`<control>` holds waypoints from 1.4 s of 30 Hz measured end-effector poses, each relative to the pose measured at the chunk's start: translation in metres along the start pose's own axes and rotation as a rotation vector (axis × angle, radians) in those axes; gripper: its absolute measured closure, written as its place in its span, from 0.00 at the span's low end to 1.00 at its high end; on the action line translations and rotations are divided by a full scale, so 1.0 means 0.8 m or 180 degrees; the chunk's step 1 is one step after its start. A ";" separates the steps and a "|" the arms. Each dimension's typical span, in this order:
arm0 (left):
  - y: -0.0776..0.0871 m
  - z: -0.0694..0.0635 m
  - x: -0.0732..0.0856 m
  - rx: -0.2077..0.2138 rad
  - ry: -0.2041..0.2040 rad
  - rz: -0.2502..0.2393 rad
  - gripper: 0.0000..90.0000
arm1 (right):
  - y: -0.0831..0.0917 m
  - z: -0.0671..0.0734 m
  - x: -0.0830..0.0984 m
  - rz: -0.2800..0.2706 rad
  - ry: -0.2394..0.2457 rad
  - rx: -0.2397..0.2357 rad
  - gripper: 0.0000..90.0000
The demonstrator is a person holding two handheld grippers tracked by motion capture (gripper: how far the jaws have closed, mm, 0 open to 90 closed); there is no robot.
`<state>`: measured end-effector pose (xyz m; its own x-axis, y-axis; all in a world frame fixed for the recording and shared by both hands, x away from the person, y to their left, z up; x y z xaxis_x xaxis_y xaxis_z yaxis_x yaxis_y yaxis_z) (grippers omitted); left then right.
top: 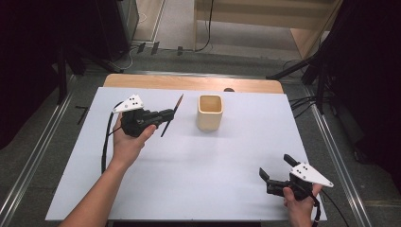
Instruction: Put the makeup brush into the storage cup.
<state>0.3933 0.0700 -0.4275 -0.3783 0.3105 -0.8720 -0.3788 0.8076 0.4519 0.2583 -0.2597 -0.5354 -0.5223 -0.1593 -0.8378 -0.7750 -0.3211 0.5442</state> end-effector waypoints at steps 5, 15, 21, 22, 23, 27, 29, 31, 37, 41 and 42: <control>0.000 0.000 -0.008 -0.0022 -0.0004 -0.0070 0.94 | 0.000 0.001 0.000 0.0001 -0.0002 -0.0005 0.00; -0.010 0.000 -0.022 0.0008 0.0080 -0.0255 0.94 | -0.002 0.002 0.001 0.0011 0.0015 -0.0017 0.00; -0.021 0.000 -0.034 0.0007 0.0124 -0.0379 0.94 | -0.003 0.003 0.002 0.0025 0.0019 -0.0016 0.00; -0.024 0.001 -0.035 0.0002 0.0122 -0.0385 0.94 | -0.003 0.003 0.001 0.0022 0.0019 -0.0018 0.00; -0.026 0.001 -0.036 -0.0003 0.0123 -0.0395 0.94 | -0.003 0.003 0.002 0.0028 0.0006 -0.0021 0.00; -0.036 -0.001 -0.043 0.0035 0.0140 -0.0467 0.94 | -0.004 0.003 0.001 0.0019 0.0008 -0.0032 0.00; -0.039 -0.002 -0.046 0.0053 0.0151 -0.0497 0.94 | -0.004 0.003 0.001 0.0010 0.0020 -0.0034 0.00; -0.044 -0.002 -0.051 0.0047 0.0148 -0.0523 0.94 | -0.003 0.003 0.001 0.0009 0.0020 -0.0035 0.00; -0.055 0.000 -0.063 0.0002 0.0117 -0.0569 0.94 | -0.003 0.003 0.000 0.0007 0.0008 -0.0038 0.00; -0.063 0.001 -0.070 -0.0026 0.0122 -0.0624 0.94 | -0.003 0.003 0.001 0.0014 0.0015 -0.0039 0.00; -0.065 0.001 -0.071 -0.0030 0.0113 -0.0623 0.94 | -0.003 0.003 0.001 0.0011 0.0011 -0.0042 0.00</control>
<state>0.4350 0.0108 -0.4015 -0.3262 0.1300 -0.9363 -0.4559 0.8461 0.2763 0.2592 -0.2567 -0.5371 -0.5238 -0.1637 -0.8360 -0.7684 -0.3328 0.5466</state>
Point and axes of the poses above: each handheld gripper's, and its own axes: y roughly backward along the jaws, x roughly out of its underside, z roughly to its left, the point moved 10 cm from there along -y, roughly forward along the jaws, and after that the axes turned 9 degrees about z, right-handed, at the moved point
